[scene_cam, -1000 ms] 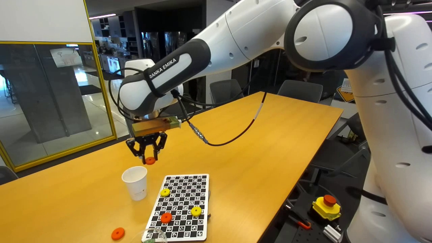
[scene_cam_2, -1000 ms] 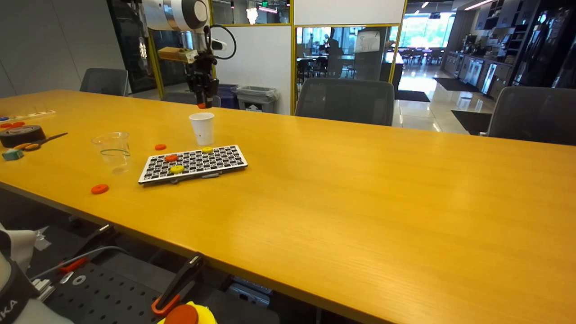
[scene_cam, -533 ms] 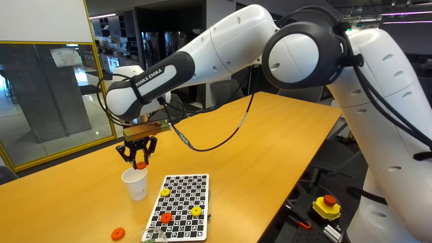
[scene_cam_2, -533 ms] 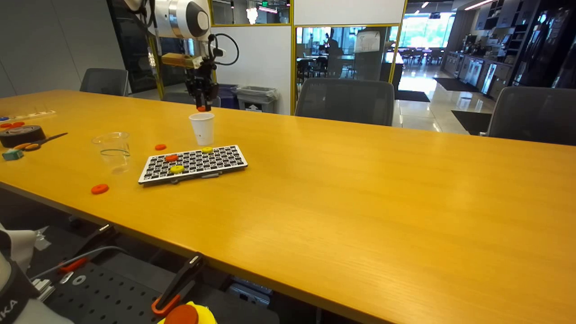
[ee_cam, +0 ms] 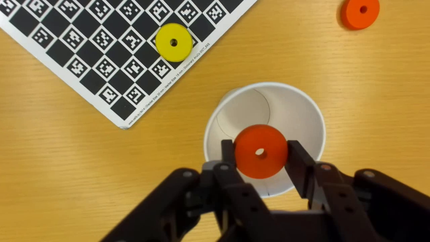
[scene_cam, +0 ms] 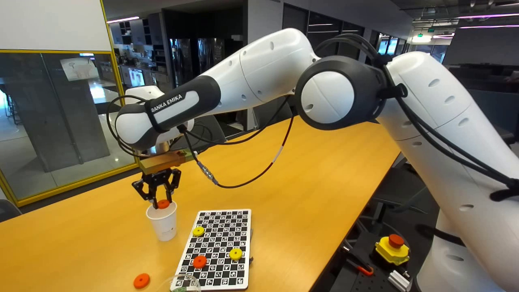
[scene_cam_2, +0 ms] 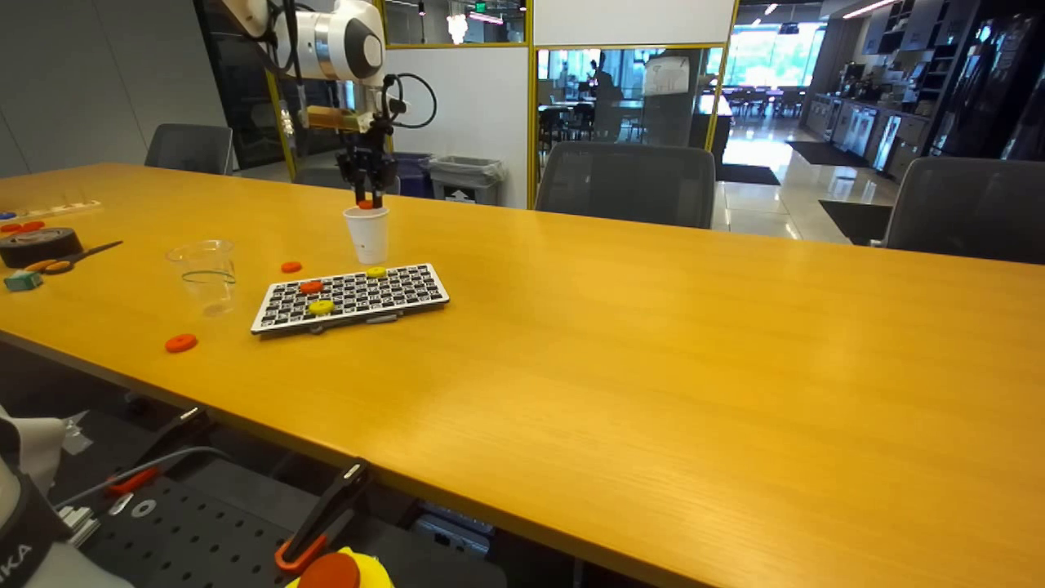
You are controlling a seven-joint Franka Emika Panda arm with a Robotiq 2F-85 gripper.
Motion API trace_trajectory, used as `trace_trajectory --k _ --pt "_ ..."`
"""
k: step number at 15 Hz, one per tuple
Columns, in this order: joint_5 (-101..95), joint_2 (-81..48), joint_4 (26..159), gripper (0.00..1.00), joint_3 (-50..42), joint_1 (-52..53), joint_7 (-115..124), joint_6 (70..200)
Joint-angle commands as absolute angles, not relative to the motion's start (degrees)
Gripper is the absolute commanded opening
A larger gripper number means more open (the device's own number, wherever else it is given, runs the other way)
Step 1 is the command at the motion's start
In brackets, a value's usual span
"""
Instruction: Put the yellow rings in the clear cup and the orange rings in the white cups
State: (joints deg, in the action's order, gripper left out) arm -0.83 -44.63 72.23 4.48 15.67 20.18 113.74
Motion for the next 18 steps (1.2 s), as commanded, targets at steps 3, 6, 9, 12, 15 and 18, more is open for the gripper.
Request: trace_trajectory --k 3,6,9,12,15,18 --pt "-0.09 -48.18 65.05 0.74 4.57 16.39 19.0 108.76" --pt "-0.46 -47.52 65.61 0.97 4.31 16.72 19.34 108.72" --pt "-1.08 -45.3 68.07 1.0 3.9 16.92 19.69 109.98" --pt "-2.09 -41.27 73.08 1.0 3.36 16.76 19.23 112.32" --pt "-3.94 -36.66 79.47 1.0 2.79 16.31 17.9 115.78" --pt "-6.87 -31.64 88.15 1.0 1.98 15.92 16.53 121.43"
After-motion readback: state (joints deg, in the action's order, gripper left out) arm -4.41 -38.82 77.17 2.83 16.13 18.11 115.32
